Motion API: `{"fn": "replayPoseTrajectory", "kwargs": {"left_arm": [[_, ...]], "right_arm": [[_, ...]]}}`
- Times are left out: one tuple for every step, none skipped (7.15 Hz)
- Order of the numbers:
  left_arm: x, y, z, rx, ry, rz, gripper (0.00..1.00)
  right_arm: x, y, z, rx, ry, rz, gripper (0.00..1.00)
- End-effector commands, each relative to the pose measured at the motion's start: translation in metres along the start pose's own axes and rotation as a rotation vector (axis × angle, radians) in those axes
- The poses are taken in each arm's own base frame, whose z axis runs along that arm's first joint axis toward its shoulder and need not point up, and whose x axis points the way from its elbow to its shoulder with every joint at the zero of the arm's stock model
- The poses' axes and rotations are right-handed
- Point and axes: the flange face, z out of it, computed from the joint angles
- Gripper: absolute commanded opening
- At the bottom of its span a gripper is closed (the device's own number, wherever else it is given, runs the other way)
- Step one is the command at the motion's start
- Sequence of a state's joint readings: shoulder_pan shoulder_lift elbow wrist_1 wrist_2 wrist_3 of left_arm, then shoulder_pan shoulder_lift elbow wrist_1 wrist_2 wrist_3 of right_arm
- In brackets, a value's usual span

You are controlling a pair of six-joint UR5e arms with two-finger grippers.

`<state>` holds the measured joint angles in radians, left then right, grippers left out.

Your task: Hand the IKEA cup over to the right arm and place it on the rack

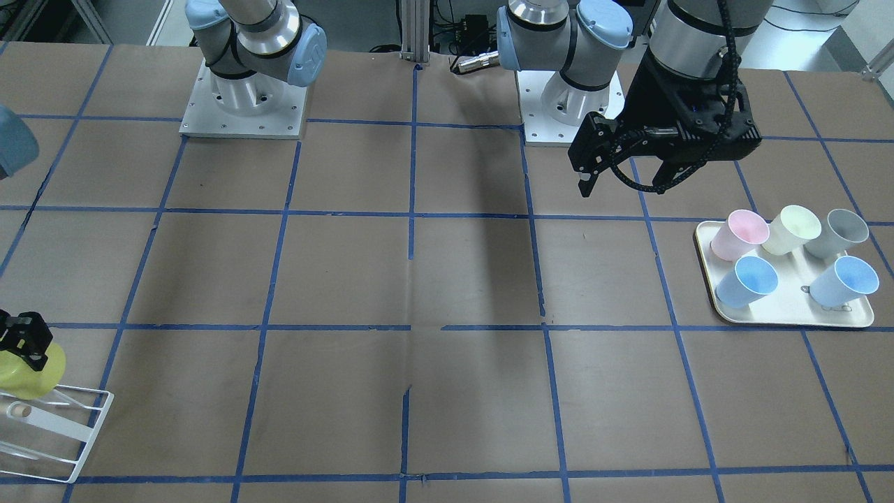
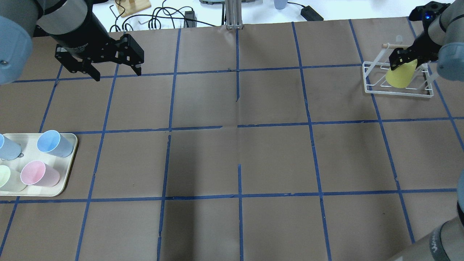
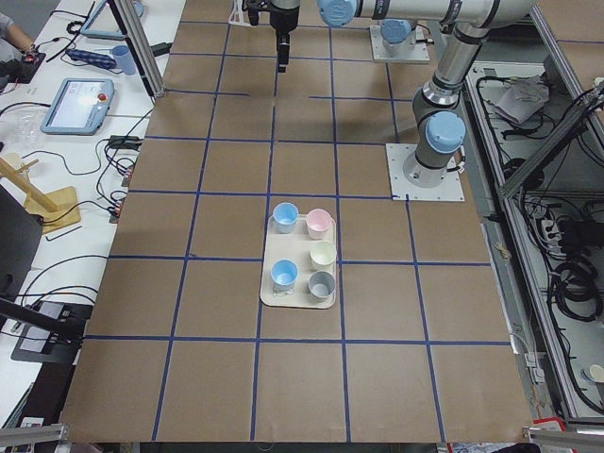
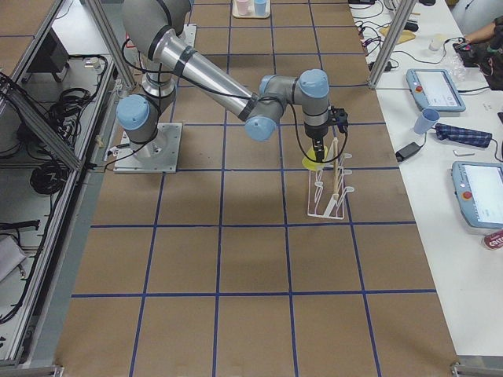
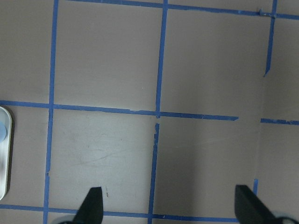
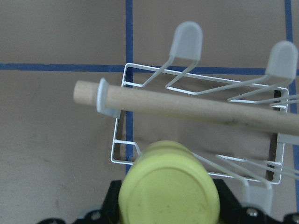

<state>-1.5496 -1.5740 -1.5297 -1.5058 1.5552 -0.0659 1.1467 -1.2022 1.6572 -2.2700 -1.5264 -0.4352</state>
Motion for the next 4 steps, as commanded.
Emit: {"fn": "replayPoseTrajectory", "kwargs": {"left_arm": [[0.0,-0.007,-0.004,-0.002,-0.002,0.0,1.0],[0.0,-0.006,-0.004,-0.003,-0.005,-0.002,1.0],[0.0,-0.001,-0.004,-0.003,-0.002,0.004,1.0],[0.0,0.003,-0.004,-0.003,0.0,0.006,1.0]], "right_arm": [[-0.003,-0.003,-0.002,0.018,-0.036,0.011,1.0],[-0.004,-0.003,-0.006,0.017,-0.035,0.013,1.0],[-0.004,-0.002,-0.012,0.019,-0.031,0.017,1.0],[-0.007,0.003,-0.03,-0.004,-0.043,0.019,1.0]]}}
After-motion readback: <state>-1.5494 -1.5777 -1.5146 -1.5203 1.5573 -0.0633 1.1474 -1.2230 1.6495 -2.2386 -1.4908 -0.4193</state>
